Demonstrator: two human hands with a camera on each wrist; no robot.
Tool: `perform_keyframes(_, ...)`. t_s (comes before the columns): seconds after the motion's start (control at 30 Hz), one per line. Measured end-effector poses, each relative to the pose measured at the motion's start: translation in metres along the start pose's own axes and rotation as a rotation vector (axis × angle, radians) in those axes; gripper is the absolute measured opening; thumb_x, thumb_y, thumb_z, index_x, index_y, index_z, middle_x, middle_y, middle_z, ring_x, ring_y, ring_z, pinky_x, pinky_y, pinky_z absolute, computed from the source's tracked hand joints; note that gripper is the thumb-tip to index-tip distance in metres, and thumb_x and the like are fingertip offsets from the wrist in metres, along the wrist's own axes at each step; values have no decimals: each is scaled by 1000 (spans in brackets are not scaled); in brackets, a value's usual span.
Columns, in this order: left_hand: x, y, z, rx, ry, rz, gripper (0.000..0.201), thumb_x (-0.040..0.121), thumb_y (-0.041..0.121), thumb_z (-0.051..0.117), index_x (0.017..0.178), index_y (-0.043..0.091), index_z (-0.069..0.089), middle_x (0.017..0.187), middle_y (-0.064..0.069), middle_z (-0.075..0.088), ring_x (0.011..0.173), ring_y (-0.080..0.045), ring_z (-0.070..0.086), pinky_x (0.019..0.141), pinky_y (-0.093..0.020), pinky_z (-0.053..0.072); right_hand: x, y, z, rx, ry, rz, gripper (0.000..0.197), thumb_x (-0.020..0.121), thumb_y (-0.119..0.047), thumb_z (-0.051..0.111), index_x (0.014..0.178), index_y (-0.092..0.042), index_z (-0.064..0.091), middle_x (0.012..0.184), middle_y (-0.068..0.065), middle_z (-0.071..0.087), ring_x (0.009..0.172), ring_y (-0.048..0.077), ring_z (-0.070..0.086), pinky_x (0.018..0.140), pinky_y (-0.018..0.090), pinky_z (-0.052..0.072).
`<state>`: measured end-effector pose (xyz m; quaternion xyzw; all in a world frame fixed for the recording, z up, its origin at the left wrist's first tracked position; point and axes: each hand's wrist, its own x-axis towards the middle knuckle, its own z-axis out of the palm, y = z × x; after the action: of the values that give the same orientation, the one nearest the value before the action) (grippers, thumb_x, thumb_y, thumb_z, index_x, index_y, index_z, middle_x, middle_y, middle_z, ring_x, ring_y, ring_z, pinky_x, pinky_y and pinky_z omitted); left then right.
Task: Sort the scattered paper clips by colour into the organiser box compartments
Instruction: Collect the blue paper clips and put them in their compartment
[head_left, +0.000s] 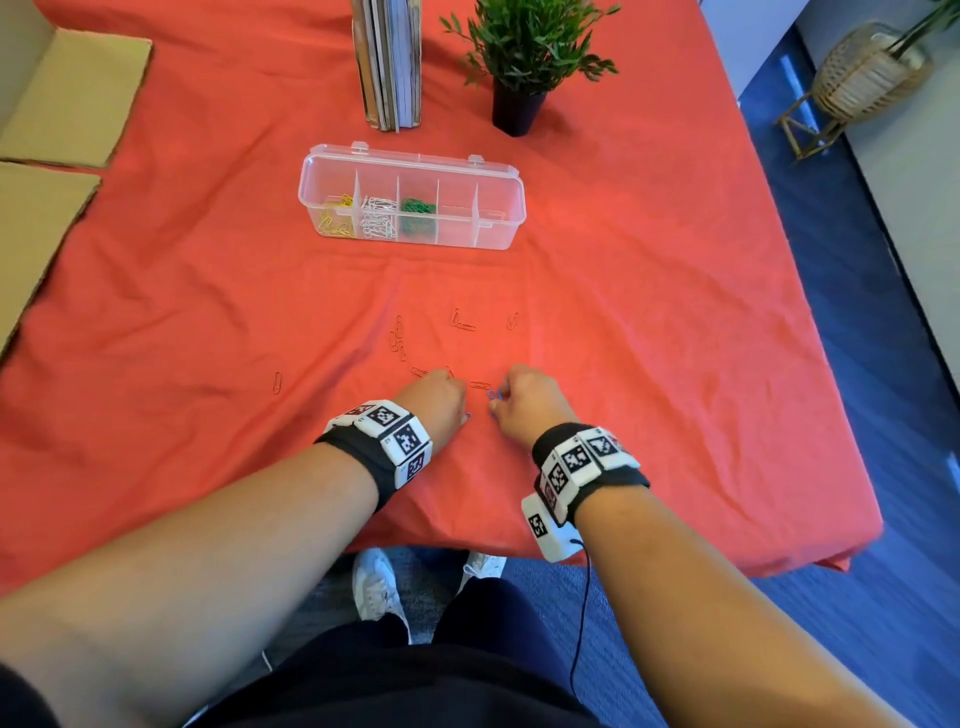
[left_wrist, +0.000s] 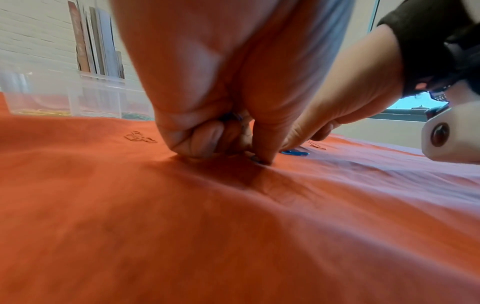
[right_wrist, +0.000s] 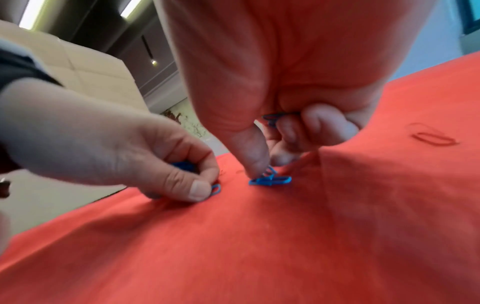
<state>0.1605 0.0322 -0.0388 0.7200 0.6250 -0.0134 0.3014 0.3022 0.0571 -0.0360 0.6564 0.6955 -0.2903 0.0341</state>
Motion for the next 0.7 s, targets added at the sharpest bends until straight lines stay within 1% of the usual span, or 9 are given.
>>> perform_keyframes(0.07, -4, -1, 1, 10, 25, 15, 22, 90, 25, 55, 100, 6, 58, 111, -15, 52, 99, -35, 59, 86, -41, 47, -4, -6, 6, -31, 9, -2, 31, 86, -20, 56, 111, -2, 52, 117, 20, 55, 107, 36, 57, 91, 38, 47)
perform_keyframes(0.13, -6, -1, 1, 26, 30, 34, 19, 90, 22, 53, 100, 7, 56, 110, -15, 51, 96, -35, 59, 82, -41, 46, -4, -9, 5, -42, 11, -4, 32, 89, -21, 50, 113, 0, 50, 119, 20, 51, 110, 37, 55, 94, 40, 46)
perform_keyframes(0.27, -7, -8, -1, -24, 7, 44, 17, 89, 12, 48, 105, 7, 53, 110, -17, 58, 104, -35, 56, 88, -40, 45, -8, -5, -11, -69, -30, 15, 29, 92, -13, 43, 112, 3, 56, 118, 22, 60, 113, 34, 57, 92, 34, 42)
perform_keyframes(0.37, -8, -16, -2, -59, 11, 24, 23, 90, 13, 45, 111, 11, 53, 112, -17, 59, 107, -34, 55, 92, -38, 44, -17, 6, -13, 8, -38, 46, 24, 87, -10, 48, 109, -5, 57, 113, 16, 64, 109, 30, 60, 88, 28, 44)
perform_keyframes(0.47, -8, -18, -12, -197, 14, -59, 23, 91, 15, 43, 109, 12, 57, 110, -12, 61, 105, -29, 56, 91, -33, 41, -23, 10, -2, 37, -39, 37, 25, 87, -11, 52, 112, -8, 54, 114, 16, 62, 108, 31, 59, 89, 29, 44)
perform_keyframes(0.53, -8, -16, -21, -403, 12, -179, 17, 91, 15, 42, 99, 16, 58, 92, -6, 60, 88, -23, 57, 80, -29, 44, -26, 7, 4, -12, -1, -5, 26, 87, -12, 52, 112, -6, 51, 116, 18, 56, 107, 34, 57, 90, 34, 44)
perform_keyframes(0.6, -10, -12, -28, -781, -6, -302, 18, 91, 10, 41, 80, 18, 52, 74, -3, 52, 65, -18, 51, 57, -24, 45, -28, 3, 9, -87, 7, -39, 28, 87, -8, 48, 114, -1, 48, 119, 20, 48, 105, 38, 56, 91, 39, 45)
perform_keyframes(0.63, -11, -11, -31, -977, -21, -370, 21, 91, 7, 40, 75, 18, 49, 70, -3, 47, 59, -15, 47, 46, -19, 41, -30, 0, 11, -111, 1, -38, 29, 88, -6, 45, 115, 1, 46, 121, 21, 45, 104, 38, 55, 91, 40, 45)
perform_keyframes(0.7, -15, -13, -39, -1258, -46, -471, 20, 91, 4, 40, 78, 16, 48, 69, -2, 43, 56, -12, 43, 37, -14, 38, -31, -3, 15, -155, 12, -32, 30, 89, -6, 39, 116, 3, 46, 121, 21, 43, 104, 38, 55, 90, 42, 45)
